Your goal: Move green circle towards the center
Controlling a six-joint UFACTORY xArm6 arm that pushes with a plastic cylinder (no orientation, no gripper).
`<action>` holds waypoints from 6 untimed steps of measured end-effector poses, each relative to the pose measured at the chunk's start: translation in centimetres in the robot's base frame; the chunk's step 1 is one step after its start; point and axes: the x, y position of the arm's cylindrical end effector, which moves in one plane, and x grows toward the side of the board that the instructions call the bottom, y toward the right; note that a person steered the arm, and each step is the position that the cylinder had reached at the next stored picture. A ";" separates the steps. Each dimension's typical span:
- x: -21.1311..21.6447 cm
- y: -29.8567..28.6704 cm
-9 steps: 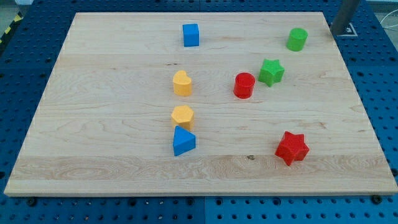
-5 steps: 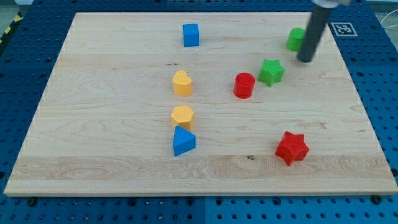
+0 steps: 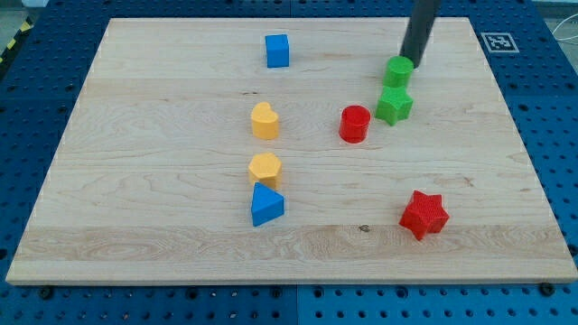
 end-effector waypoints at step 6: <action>5.4 -3.0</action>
